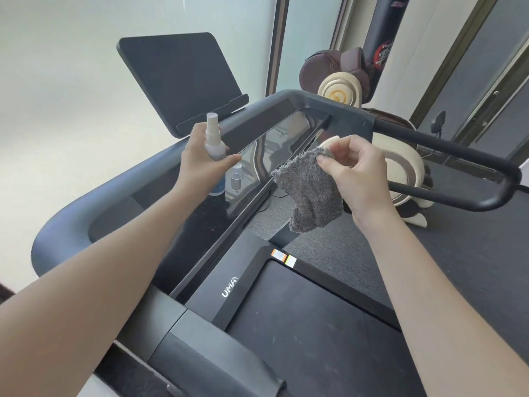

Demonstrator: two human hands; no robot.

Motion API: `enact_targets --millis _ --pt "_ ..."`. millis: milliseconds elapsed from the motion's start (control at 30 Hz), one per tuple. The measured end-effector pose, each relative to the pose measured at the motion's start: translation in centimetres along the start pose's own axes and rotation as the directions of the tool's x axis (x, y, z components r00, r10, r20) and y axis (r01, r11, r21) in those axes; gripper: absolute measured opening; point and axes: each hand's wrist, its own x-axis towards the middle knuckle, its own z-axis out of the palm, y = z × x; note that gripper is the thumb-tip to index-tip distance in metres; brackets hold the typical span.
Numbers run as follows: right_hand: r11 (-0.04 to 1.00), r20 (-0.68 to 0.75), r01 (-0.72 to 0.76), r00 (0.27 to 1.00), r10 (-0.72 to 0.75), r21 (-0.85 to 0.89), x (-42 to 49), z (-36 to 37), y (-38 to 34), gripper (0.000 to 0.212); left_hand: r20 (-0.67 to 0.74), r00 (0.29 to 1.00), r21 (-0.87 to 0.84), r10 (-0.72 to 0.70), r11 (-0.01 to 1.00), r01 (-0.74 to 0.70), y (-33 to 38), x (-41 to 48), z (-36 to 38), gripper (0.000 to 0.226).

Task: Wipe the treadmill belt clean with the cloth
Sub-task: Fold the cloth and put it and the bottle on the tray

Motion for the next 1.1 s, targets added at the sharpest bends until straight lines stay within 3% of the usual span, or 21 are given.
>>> enact_targets --millis 300,467,533,633,700,767,967,1033,1100 --pt "1.000 -0.010 0.017 1.000 -0.017 0.000 -0.4 -1.2 -0.9 0.006 0.065 0.991 0.014 -0.117 0.993 0.116 0.8 -0.6 -1.0 0.069" --pt "1.000 -0.017 0.017 1.000 -0.017 0.018 -0.5 -1.7 -1.1 0.008 -0.032 0.972 0.057 -0.233 0.970 0.235 1.2 -2.3 -3.2 0.079" --pt "0.999 -0.020 0.020 1.000 -0.019 0.034 -0.6 -1.8 -1.3 0.007 -0.137 0.975 0.114 -0.174 0.975 0.190 1.9 -3.6 -4.0 0.072" --pt "0.997 -0.025 0.041 0.999 -0.039 0.064 -0.7 -1.8 -1.7 0.007 -0.210 0.975 0.107 -0.074 0.989 0.098 4.0 -5.5 -3.8 0.042" --pt "0.995 -0.018 0.053 0.999 -0.051 0.086 -0.8 -1.7 -2.1 0.009 -0.109 0.987 0.001 -0.114 0.993 0.115 5.5 -6.1 -3.0 0.017" --pt "0.991 -0.013 0.069 0.998 -0.068 0.111 -0.9 -1.6 -2.5 0.011 0.025 0.987 -0.082 -0.156 0.984 0.158 6.7 -6.5 -1.8 0.008" --pt "0.967 -0.037 0.080 0.997 -0.073 0.240 -1.1 -1.9 -3.6 0.018 0.360 0.900 -0.267 -0.246 0.897 0.352 8.5 -6.8 3.0 0.038" --pt "0.960 -0.044 0.060 0.998 -0.050 0.272 -1.1 -2.0 -3.6 0.013 0.401 0.880 -0.326 -0.255 0.858 0.398 8.7 -6.8 4.2 0.062" --pt "0.956 -0.054 0.031 0.998 -0.016 0.290 -1.0 -2.0 -3.3 0.009 0.380 0.891 -0.390 -0.248 0.831 0.397 8.9 -7.0 5.3 0.068"
